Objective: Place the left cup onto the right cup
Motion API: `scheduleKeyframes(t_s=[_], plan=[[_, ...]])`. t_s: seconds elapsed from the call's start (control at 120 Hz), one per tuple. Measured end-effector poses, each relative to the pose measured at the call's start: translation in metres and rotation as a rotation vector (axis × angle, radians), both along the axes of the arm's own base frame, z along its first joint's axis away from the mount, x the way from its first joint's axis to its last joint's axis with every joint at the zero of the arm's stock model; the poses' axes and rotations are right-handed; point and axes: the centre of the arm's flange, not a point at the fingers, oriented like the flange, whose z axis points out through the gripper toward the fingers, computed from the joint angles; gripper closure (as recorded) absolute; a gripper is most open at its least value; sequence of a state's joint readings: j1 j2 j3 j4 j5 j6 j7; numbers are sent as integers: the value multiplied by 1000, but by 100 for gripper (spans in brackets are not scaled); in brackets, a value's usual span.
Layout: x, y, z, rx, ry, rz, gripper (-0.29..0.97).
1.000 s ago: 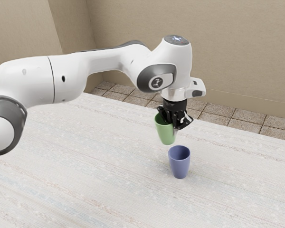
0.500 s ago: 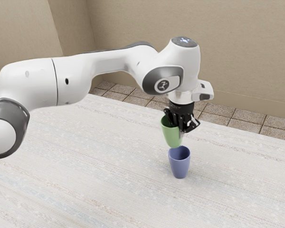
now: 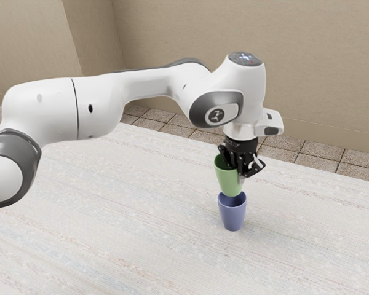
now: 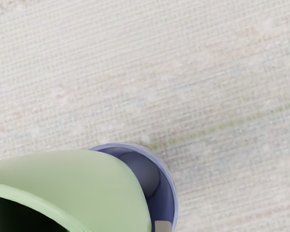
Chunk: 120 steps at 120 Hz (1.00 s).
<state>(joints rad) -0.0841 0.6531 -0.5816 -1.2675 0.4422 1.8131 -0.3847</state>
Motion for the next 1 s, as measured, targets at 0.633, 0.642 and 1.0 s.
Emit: scheduleKeyframes(t_s=[0.633,0.642,1.0], plan=[[-2,-5,-6,-5,7,-8,78],[-2,-5,-6,-5,8,-8,78],[-4,-6,-16,-3,16,-12,78]])
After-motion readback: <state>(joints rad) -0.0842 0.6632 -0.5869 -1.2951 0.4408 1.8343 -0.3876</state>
